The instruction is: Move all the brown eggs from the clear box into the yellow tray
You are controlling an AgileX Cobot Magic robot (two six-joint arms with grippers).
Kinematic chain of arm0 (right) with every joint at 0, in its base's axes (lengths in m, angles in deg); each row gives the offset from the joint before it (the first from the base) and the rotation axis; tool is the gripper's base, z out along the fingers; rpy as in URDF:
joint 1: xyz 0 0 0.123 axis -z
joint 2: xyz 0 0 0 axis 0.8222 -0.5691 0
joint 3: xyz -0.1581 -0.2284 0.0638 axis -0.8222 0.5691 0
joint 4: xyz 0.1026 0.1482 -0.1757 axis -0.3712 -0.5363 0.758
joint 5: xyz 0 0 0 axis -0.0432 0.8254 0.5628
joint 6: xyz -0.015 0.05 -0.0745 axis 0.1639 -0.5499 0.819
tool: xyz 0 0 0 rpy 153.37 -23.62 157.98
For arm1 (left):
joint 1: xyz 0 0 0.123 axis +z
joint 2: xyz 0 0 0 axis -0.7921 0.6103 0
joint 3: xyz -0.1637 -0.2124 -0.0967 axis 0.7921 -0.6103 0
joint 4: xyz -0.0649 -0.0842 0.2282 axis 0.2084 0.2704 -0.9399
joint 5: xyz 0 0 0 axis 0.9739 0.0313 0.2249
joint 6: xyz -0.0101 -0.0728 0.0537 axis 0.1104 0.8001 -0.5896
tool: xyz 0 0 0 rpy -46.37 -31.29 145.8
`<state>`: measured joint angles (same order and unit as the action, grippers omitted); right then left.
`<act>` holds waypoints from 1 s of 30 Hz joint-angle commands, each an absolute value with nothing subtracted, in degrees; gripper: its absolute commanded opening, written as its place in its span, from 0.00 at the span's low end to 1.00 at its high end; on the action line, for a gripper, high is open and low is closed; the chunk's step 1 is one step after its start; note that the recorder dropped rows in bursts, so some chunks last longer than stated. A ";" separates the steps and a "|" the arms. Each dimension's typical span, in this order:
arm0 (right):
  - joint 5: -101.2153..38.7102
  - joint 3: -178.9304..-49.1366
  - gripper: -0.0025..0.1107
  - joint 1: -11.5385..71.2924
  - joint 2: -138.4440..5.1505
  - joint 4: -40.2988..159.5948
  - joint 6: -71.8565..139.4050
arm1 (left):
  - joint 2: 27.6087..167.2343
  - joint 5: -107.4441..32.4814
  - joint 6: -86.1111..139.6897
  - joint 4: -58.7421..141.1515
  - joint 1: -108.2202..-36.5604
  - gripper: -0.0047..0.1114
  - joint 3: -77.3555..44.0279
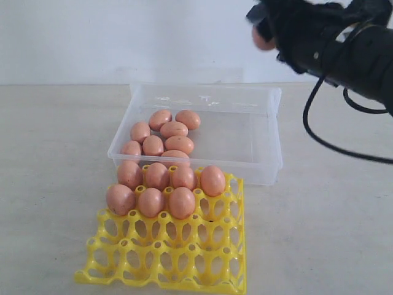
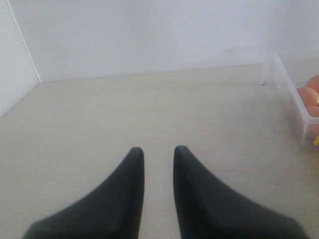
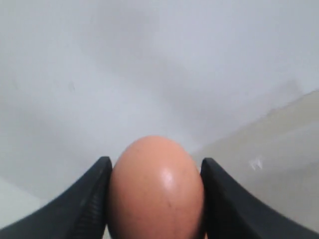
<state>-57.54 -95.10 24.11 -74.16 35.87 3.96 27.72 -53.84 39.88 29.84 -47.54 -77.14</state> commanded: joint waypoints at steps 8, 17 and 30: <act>-101.22 -97.65 0.02 35.17 -81.97 99.98 -51.39 | 27.61 -53.75 40.67 32.84 -48.40 0.23 -77.36; -87.54 -98.22 0.02 38.72 -88.82 142.14 -66.61 | 27.61 -53.75 41.83 33.42 -48.92 0.23 -77.36; -68.16 -98.22 0.02 30.93 -93.42 149.91 -58.30 | 27.61 -53.75 43.07 33.28 -48.92 0.23 -77.36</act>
<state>-72.73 -97.80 34.33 -92.43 149.42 -63.21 27.72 -53.94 42.49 32.69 -48.41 -77.14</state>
